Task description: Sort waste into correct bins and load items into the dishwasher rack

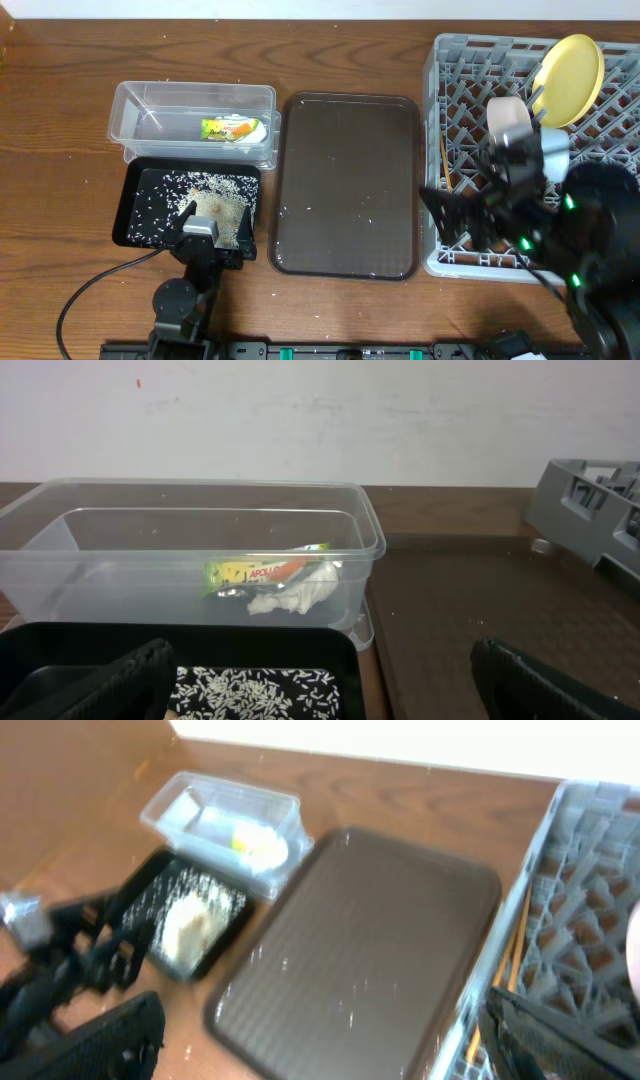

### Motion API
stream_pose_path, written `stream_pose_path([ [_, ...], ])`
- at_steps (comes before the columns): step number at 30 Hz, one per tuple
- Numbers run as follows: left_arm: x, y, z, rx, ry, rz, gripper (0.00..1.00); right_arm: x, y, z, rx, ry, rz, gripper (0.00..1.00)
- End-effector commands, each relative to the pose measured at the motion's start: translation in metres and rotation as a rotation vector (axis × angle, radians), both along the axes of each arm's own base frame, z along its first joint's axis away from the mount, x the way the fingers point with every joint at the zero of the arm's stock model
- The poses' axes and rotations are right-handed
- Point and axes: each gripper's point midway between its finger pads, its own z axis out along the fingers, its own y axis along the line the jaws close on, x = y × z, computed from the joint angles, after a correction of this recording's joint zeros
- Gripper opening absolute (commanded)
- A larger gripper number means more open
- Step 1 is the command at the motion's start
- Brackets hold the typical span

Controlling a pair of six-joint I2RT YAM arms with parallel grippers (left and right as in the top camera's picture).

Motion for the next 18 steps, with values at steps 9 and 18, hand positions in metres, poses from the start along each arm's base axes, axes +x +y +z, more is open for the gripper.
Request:
stream_pose_path([
  [9,0.0,0.002,-0.015,0.023,0.039,0.007,0.97,-0.062,-0.065,-0.002,-0.157,-0.118,-0.187,0.99],
  [18,0.0,0.002,-0.015,0.023,0.039,0.007,0.96,-0.045,-0.092,-0.054,-0.176,-0.249,-0.35,0.99],
])
